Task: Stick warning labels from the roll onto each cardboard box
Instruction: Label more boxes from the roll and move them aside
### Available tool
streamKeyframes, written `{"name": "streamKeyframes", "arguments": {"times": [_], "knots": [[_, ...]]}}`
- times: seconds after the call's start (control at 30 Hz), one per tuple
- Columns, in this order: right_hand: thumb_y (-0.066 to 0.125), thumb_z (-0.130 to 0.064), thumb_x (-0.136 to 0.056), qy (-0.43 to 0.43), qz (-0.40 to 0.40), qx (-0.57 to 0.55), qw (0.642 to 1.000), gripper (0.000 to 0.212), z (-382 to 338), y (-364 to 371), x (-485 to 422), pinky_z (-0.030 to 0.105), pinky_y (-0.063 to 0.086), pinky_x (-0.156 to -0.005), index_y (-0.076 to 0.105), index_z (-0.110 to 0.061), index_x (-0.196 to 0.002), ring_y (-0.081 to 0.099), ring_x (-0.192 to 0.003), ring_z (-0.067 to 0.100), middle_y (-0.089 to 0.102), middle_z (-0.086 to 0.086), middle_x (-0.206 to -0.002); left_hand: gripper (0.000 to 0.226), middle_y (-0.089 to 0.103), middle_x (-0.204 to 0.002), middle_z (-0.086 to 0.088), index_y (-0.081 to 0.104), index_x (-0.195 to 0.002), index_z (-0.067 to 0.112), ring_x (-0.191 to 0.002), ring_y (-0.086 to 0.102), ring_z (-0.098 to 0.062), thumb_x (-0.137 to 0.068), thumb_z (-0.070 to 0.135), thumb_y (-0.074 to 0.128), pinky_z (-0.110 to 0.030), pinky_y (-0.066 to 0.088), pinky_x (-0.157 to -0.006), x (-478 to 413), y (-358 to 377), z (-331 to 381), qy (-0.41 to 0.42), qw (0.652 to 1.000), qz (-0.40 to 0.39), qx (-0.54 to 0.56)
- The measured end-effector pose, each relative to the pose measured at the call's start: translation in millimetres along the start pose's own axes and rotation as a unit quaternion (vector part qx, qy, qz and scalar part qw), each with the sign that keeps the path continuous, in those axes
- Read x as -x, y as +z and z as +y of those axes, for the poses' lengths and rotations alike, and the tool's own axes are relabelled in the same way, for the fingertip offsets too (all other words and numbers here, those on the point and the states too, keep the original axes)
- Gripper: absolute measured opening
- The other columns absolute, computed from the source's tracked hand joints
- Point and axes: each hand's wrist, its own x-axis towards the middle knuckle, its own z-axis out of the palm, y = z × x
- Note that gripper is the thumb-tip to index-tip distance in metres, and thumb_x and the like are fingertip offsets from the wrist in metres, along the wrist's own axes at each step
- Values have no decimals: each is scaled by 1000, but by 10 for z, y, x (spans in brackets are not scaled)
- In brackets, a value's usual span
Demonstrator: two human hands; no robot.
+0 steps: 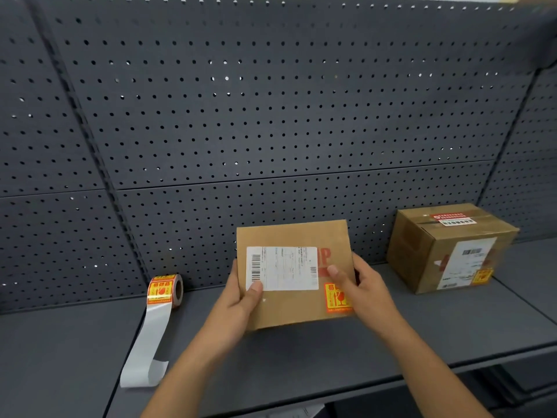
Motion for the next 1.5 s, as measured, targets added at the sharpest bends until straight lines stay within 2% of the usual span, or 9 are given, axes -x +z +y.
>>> {"name": "streamKeyframes", "arguments": {"times": [0.2,0.4,0.63,0.77,0.9,1.07,1.17,1.27,1.5], "knots": [[76,-12,-91,-16,9,-25,1000,63,336,18,1,27,57,-97,48,-21,-147,67,-123,11,71,-8,-131,68,59,-140,32,24,-162,35,-132,48,16,-105,20,59,-6,41,-104,36,42,-348,23,997,57,-48],[75,-4,-91,18,33,2,999,62,698,37,123,24,55,-100,50,-25,-143,66,-122,8,72,-11,-129,77,48,-156,14,29,-150,41,-142,47,2,-98,-3,65,-36,39,-122,106,17,-622,-4,998,62,-3],[67,-2,-96,18,31,1,999,49,749,-24,259,21,54,-101,54,-21,-139,65,-123,6,71,-8,-129,67,44,-156,21,36,-149,50,-146,39,-1,-90,22,52,-37,34,-123,78,-71,-447,-34,996,78,31],[58,-17,-101,-17,52,-51,997,41,395,13,197,14,53,-89,53,-21,-142,64,-119,0,70,-14,-129,52,44,-155,26,44,-136,67,-146,38,-3,-85,68,51,-42,28,-125,28,-46,-188,-29,987,140,73],[57,-50,-101,-32,101,-25,994,47,51,50,-25,9,48,-89,55,-26,-142,57,-121,-9,62,-15,-136,51,45,-150,20,39,-151,47,-143,40,-7,-103,64,43,-35,31,-118,-90,21,91,-22,981,167,97],[55,-48,-103,40,106,12,993,47,-145,64,-368,17,41,-84,55,-23,-143,53,-121,6,58,-10,-134,68,41,-159,1,24,-164,29,-144,41,-21,-105,54,46,-41,34,-113,-294,24,290,-113,979,155,65],[55,-44,-104,108,55,38,992,37,-137,103,-443,24,44,-80,59,-22,-134,56,-109,9,61,-9,-122,55,64,-137,-3,46,-150,21,-120,62,-21,-102,47,53,-38,50,-96,-359,33,254,-158,976,130,69],[56,-41,-103,149,31,9,988,25,-75,119,-444,33,50,-84,68,-25,-118,64,-107,19,70,2,-117,35,72,-115,-5,59,-130,21,-104,68,-21,-105,44,49,-34,49,-78,-329,86,239,-155,977,119,83],[59,-39,-101,141,65,-27,988,24,-105,154,-350,35,52,-82,74,-22,-109,69,-103,24,76,5,-108,32,76,-114,-14,67,-120,19,-103,73,-33,-101,41,52,-43,59,-81,-275,208,263,-155,963,154,159]]}}
